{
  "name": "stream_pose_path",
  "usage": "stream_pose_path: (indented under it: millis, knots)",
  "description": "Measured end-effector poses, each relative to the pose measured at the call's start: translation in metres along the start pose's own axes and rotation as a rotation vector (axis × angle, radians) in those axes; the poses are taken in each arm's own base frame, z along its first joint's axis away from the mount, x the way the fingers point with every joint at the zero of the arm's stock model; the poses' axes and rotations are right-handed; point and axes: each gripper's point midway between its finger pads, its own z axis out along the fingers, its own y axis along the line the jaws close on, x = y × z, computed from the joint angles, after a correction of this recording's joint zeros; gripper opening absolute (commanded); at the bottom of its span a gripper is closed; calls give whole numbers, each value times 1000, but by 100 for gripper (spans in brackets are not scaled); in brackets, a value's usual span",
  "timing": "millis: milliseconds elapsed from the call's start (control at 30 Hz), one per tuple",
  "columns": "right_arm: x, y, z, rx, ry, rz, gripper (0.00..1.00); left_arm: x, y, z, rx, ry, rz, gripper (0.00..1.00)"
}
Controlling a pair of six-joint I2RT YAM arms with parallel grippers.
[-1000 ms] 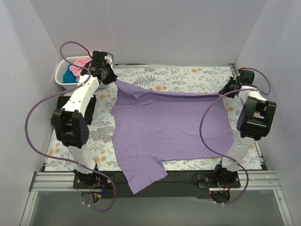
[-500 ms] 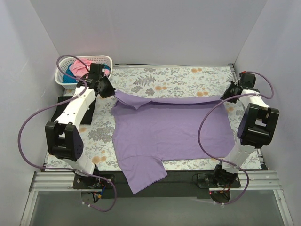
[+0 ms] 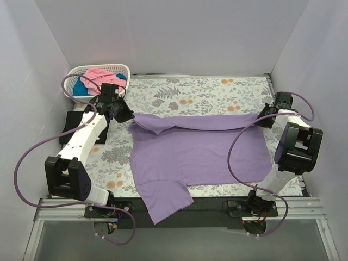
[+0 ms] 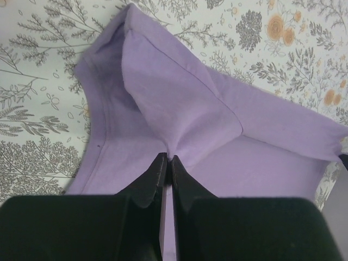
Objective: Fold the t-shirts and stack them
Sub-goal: Fold the tshirt
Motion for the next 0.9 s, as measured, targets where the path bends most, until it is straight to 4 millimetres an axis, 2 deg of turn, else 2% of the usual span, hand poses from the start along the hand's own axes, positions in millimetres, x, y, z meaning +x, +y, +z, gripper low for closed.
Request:
stream_pose_path:
  millis: [167, 267, 467, 633, 900]
  knots:
    - [3, -3, 0, 11, 4, 2, 1, 20, 0, -1, 15, 46, -7, 0]
    - [3, -3, 0, 11, 4, 1, 1, 28, -3, -8, 30, 57, -15, 0]
    - [3, -3, 0, 11, 4, 1, 1, 26, -15, -31, 87, 29, -30, 0]
    - [3, -3, 0, 11, 4, 1, 1, 33, -22, -36, 115, 46, -48, 0]
    - [3, -4, 0, 15, 3, 1, 1, 63, -2, -30, 63, 108, -75, 0]
